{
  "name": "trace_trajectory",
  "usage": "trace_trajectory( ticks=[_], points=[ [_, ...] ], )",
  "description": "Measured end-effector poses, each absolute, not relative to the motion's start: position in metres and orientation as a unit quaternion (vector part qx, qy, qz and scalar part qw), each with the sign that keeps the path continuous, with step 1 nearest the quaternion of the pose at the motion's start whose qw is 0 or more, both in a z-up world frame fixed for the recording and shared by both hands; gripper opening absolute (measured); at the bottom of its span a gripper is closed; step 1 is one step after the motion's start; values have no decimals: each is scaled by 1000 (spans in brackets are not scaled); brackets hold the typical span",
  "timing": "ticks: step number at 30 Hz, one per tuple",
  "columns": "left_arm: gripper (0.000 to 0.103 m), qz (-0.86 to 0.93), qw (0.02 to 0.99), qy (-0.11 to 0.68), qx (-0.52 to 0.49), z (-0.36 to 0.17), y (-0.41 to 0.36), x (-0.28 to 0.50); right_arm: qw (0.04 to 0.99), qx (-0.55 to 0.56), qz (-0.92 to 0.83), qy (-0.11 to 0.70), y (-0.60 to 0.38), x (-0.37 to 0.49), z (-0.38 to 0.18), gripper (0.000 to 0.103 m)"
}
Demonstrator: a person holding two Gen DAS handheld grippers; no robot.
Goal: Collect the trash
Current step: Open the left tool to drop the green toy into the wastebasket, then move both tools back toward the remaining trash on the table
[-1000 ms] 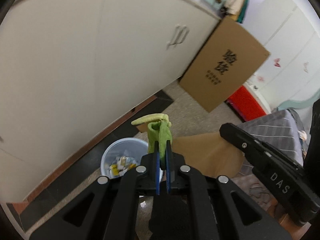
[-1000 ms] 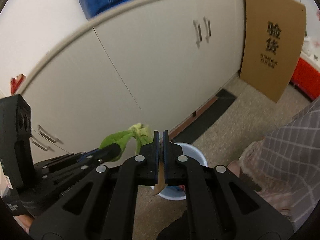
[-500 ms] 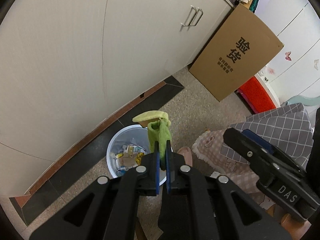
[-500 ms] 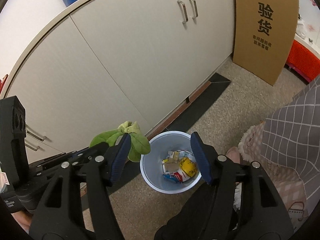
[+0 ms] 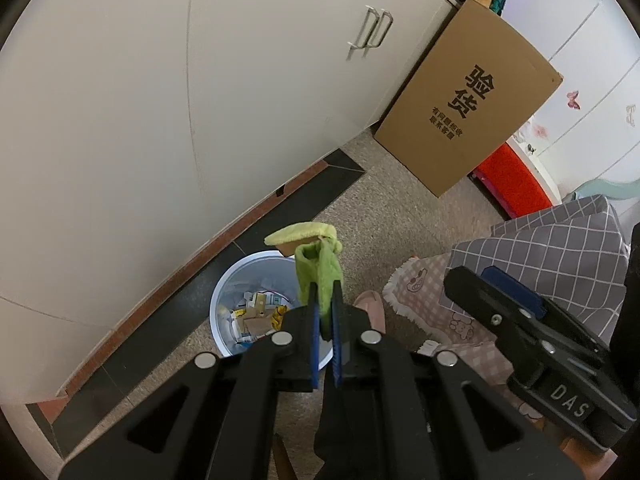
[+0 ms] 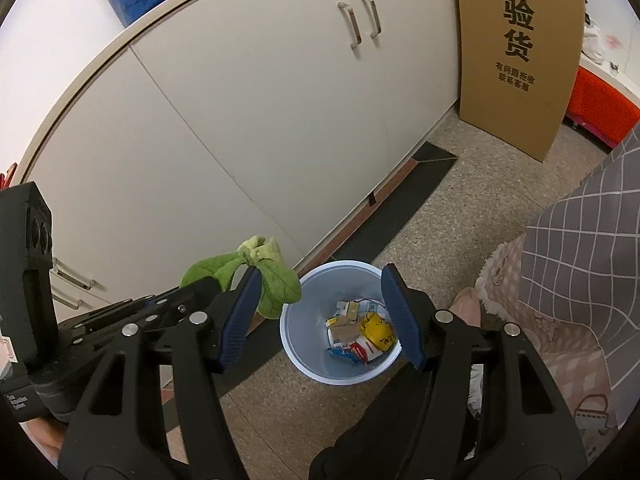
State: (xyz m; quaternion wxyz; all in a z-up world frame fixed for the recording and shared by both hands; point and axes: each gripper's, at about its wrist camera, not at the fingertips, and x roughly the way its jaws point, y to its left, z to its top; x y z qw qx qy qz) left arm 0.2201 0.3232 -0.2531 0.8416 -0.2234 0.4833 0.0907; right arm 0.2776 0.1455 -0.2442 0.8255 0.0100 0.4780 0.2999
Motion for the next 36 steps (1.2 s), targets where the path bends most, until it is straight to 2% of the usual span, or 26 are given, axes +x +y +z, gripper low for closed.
trace_trajectory(
  ticks=[6, 7, 8, 10, 22, 30, 36],
  points=[
    [8, 93, 846, 484, -204, -248, 316, 227, 831, 26, 293, 473, 134, 280, -241, 63],
    [14, 94, 847, 484, -199, -247, 314, 229, 831, 28, 292, 473, 132, 280, -241, 63],
    [39, 99, 846, 488, -191, -248, 312, 231, 831, 29, 291, 473, 131, 280, -241, 63],
    [71, 126, 843, 494, -171, -250, 310, 235, 834, 33, 283, 473, 126, 281, -241, 64],
    [73, 141, 854, 477, -150, -228, 296, 226, 837, 52, 282, 466, 104, 277, -223, 64],
    [76, 128, 891, 409, -150, -158, 266, 209, 865, 59, 306, 394, 65, 259, -147, 66],
    [78, 81, 920, 358, -134, -96, 205, 216, 898, 74, 287, 324, -10, 248, -80, 68]
  ],
)
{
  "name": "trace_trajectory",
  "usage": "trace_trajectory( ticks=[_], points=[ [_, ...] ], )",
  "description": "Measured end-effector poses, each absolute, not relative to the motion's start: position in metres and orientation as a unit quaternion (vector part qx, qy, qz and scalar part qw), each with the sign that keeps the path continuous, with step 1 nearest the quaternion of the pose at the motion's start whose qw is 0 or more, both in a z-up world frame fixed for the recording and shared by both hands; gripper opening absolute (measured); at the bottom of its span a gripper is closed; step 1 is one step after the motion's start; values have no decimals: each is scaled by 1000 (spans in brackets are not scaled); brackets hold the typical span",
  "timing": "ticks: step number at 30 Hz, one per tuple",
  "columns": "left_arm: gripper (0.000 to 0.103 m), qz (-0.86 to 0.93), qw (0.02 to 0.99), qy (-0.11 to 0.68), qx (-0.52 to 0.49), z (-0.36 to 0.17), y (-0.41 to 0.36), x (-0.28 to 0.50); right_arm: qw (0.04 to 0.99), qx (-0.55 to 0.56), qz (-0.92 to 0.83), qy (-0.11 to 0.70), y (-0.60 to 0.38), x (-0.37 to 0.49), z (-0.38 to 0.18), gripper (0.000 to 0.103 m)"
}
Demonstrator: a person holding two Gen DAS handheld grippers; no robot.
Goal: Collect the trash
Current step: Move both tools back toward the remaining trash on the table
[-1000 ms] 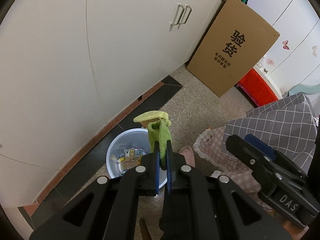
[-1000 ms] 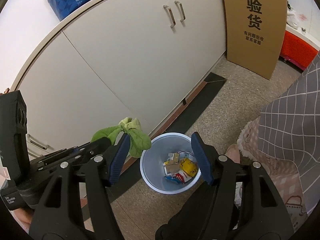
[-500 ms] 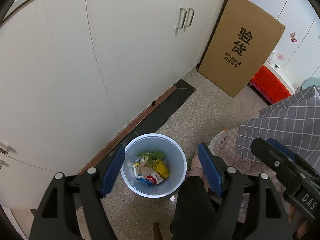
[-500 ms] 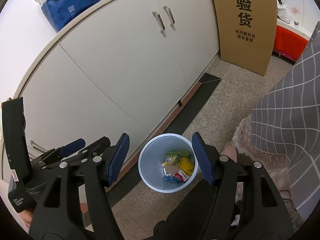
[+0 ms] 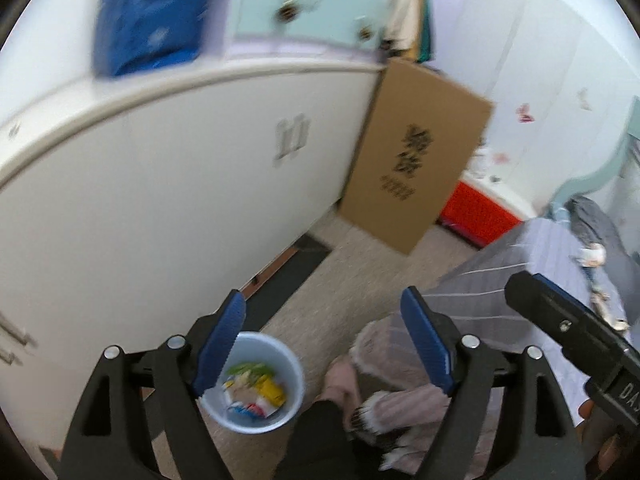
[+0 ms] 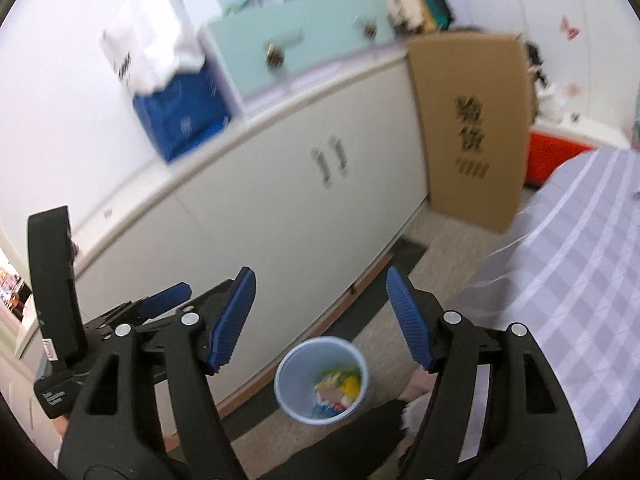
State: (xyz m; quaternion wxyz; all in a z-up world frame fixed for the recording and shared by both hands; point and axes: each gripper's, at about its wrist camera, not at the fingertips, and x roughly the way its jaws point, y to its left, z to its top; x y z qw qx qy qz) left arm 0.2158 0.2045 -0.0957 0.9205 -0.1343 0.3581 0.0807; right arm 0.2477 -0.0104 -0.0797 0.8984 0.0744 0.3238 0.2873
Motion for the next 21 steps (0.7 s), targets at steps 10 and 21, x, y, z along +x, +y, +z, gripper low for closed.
trace_trajectory(
  ticks=[10, 21],
  points=[
    [79, -67, 935, 347, -44, -48, 15, 277, 941, 89, 163, 281, -191, 258, -37, 70],
    [79, -190, 911, 342, 133, -69, -154, 367, 942, 130, 18, 309, -332, 299, -56, 70]
  ],
)
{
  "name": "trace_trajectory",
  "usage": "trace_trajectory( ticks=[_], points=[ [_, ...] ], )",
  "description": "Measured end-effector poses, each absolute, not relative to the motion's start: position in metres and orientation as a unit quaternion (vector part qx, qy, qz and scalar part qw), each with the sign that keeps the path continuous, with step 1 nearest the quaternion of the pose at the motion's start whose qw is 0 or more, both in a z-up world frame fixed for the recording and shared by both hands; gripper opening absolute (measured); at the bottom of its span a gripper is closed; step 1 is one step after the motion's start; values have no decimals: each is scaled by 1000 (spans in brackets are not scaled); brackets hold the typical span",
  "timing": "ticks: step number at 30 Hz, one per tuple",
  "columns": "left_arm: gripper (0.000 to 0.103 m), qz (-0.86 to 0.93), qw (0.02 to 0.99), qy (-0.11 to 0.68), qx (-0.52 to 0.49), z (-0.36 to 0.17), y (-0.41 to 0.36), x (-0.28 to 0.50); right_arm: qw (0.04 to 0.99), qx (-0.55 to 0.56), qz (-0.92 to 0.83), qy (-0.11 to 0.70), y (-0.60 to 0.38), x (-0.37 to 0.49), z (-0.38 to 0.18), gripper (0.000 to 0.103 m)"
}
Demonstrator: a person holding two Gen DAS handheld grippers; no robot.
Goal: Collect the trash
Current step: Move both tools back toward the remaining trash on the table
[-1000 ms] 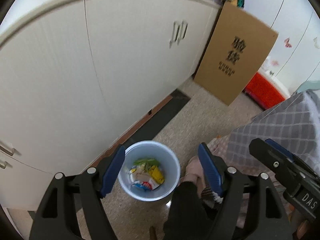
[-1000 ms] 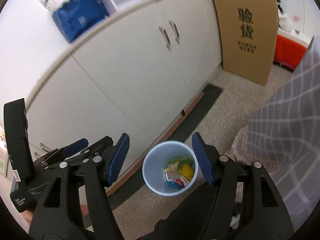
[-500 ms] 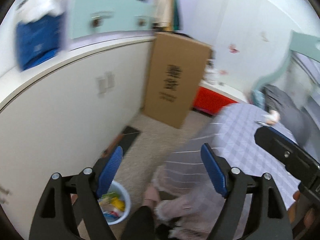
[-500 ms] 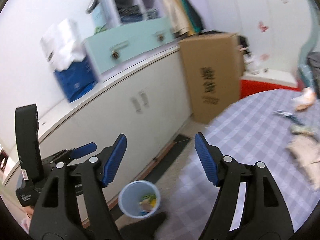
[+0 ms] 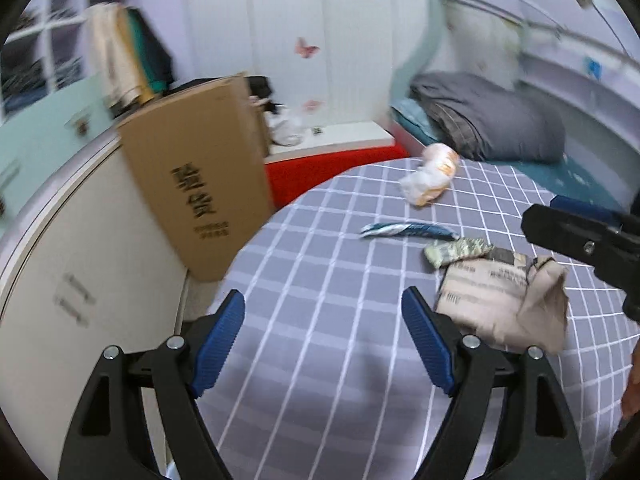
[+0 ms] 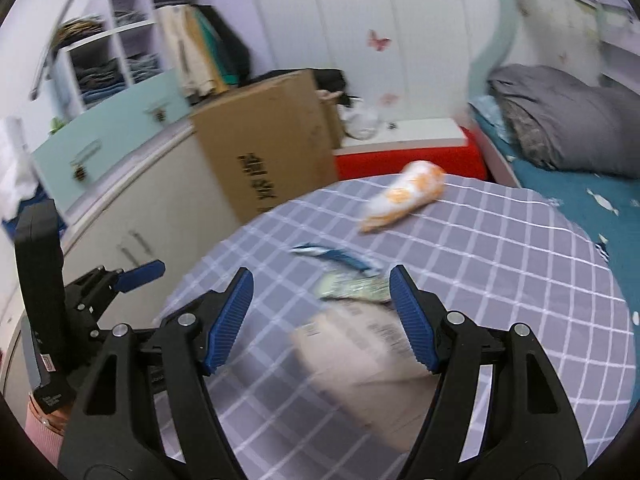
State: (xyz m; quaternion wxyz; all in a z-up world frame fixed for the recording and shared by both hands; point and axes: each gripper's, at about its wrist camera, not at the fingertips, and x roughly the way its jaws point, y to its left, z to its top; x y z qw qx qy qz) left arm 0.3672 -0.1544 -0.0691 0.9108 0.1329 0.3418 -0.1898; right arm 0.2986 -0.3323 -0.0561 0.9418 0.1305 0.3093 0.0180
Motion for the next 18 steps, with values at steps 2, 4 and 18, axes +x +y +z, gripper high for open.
trace_trajectory(
  ticks=[2, 4, 18],
  points=[
    [79, -218, 903, 342, 142, -72, -172, 382, 939, 136, 11, 316, -345, 309, -61, 70],
    [79, -247, 894, 343, 152, -78, -188, 396, 938, 135, 2, 318, -357, 315, -64, 70],
    [76, -309, 847, 340, 267, -125, -249, 441, 928, 162, -28, 335, -399, 362, -89, 72]
  ],
)
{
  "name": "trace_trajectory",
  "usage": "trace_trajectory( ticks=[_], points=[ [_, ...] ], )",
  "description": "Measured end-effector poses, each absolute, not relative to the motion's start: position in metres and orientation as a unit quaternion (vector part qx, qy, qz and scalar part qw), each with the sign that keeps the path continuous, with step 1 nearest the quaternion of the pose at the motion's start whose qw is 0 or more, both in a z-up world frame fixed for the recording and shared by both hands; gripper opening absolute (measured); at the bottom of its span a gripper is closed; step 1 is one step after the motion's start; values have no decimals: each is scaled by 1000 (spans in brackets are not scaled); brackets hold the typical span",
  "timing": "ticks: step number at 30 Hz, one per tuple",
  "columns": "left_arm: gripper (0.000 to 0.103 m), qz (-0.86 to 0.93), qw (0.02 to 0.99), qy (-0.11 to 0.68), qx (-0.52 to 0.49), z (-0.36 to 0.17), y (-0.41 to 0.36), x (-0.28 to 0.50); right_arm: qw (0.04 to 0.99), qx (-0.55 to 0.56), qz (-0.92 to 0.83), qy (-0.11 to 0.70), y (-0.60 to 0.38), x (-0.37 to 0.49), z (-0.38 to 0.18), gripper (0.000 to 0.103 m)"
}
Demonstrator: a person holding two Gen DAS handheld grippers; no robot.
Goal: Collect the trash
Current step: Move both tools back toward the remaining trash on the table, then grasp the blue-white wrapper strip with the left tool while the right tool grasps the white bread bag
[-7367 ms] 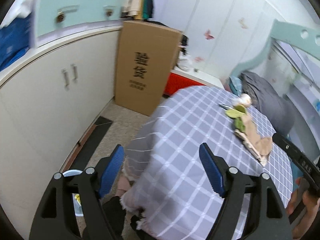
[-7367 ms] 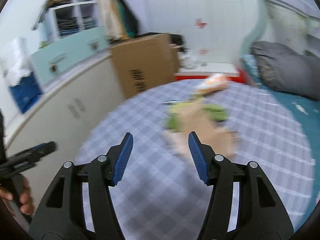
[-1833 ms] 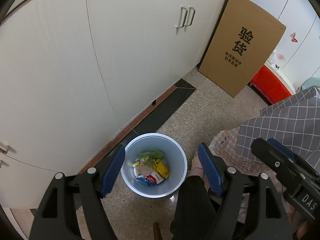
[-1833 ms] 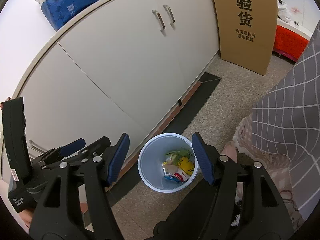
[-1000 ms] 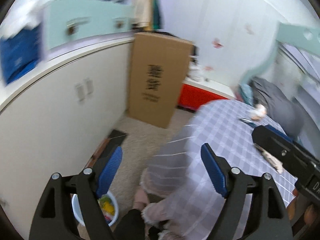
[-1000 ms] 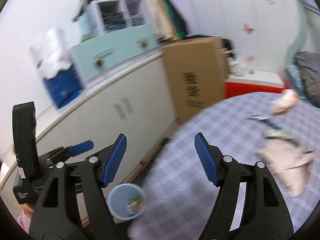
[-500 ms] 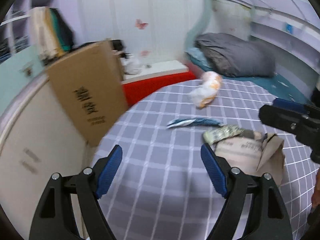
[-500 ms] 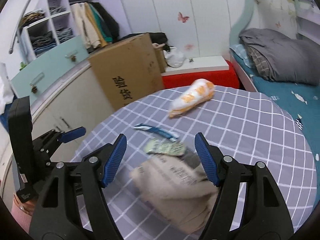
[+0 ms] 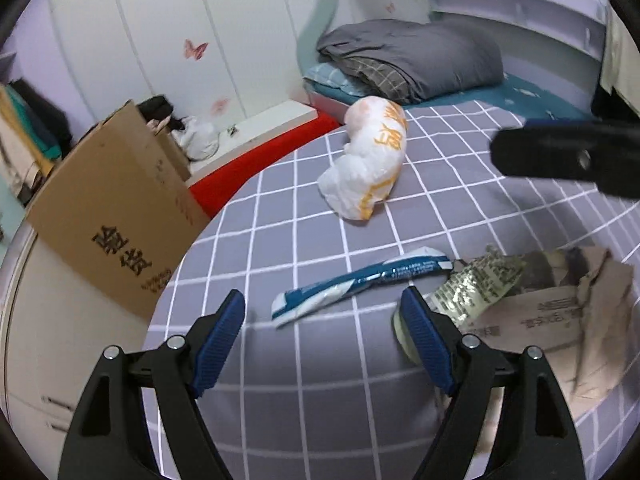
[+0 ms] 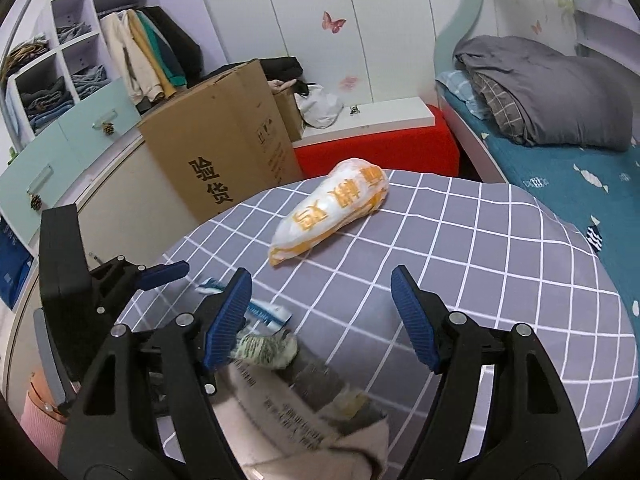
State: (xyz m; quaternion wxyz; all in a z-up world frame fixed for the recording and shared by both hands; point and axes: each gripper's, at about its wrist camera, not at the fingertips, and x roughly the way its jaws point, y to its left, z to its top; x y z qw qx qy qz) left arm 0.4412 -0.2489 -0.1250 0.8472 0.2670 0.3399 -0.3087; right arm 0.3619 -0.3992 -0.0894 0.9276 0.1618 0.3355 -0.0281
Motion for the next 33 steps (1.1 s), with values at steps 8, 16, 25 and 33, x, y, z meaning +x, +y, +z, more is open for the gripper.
trace_trajectory(
  ticks=[8, 16, 25, 33],
  points=[
    [14, -357, 825, 354, 259, -127, -262, 452, 921, 174, -37, 345, -409, 379, -96, 72],
    [1, -381, 824, 336, 252, -120, -247, 433, 919, 197, -52, 338, -415, 393, -94, 74],
    [1, -376, 862, 321, 112, -92, -185, 440, 905, 213, -63, 364, -410, 421, -87, 74],
    [1, -264, 899, 345, 63, -88, -159, 465, 865, 311, -52, 390, -414, 463, -113, 75]
  ],
)
